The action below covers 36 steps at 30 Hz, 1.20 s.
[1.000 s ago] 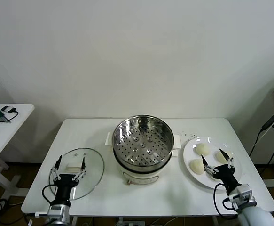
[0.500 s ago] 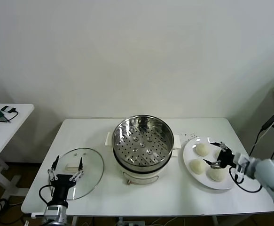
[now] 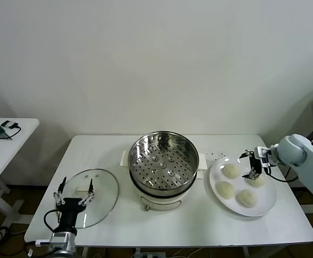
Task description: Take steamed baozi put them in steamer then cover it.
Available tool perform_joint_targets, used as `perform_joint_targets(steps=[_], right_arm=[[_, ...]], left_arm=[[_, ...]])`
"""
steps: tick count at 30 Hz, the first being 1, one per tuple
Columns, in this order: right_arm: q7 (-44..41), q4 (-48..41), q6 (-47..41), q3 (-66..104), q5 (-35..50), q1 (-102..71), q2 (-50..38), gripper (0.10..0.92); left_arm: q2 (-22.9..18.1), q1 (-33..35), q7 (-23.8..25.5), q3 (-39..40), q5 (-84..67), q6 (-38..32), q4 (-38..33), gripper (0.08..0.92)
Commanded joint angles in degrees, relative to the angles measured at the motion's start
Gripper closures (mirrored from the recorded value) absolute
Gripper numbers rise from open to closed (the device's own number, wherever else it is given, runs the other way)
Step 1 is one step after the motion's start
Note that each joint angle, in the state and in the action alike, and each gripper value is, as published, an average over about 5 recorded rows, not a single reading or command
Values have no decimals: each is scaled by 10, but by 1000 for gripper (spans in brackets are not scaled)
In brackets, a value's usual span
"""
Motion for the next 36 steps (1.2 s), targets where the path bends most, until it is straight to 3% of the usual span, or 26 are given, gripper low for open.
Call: perform_joint_targets(steps=[1,24,36], right_arm=[[-40,-129,9,-149,-17,123,84,203],[-37,-223,37,-135,-37,92,167,204],[-41,-219,38,-134,-31,91,168,323]], left_arm=[[5,-6,-2,-4,-1,6,5,177],[10,-9,-4,-15,0,10,13,177],[10,-6,-6,-17,1,10,13,177]])
